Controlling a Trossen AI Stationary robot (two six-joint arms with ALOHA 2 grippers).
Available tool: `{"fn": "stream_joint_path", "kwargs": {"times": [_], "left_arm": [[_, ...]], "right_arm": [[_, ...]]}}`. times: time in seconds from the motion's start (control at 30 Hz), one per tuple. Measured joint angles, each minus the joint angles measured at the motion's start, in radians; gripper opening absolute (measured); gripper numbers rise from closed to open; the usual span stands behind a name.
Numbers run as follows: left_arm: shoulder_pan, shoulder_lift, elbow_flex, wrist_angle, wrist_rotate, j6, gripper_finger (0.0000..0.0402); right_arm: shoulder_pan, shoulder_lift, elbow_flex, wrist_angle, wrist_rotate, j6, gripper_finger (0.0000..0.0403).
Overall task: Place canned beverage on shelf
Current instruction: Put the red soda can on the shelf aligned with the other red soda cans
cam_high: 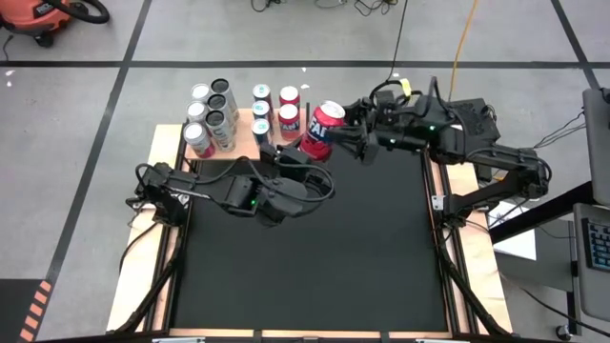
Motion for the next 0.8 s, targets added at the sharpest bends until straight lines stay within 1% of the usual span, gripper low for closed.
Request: {"fn": "stream_joint_path", "kwargs": {"times": [0.1,0.2,0.37,0.53,0.8], "left_arm": [[0.000,0.001,0.000,-0.001,-0.004,0.000,0.0289],[0.000,0.001,0.000,-0.002,-0.032,0.000,0.0289],[0.000,0.001,0.000,-0.003,-0.058,-0.003,0.0289],[0.000,0.001,0.000,-0.003,-0.064,-0.004,0.0289],[-0.007,0.001,0.000,0.000,-0.051,-0.006,0.0289]], "right_arm": [[0.000,0.035,0.058,-0.053,0.000,-0.057,0.0394],[0.000,0.059,0.115,-0.108,-0.009,-0.101,0.0387],[-0.001,0.096,0.188,-0.175,-0.047,-0.114,0.0363],[-0.002,0.122,0.207,-0.178,-0.063,-0.073,0.0343],[-0.006,0.128,0.207,-0.185,-0.081,-0.065,0.0343]]}}
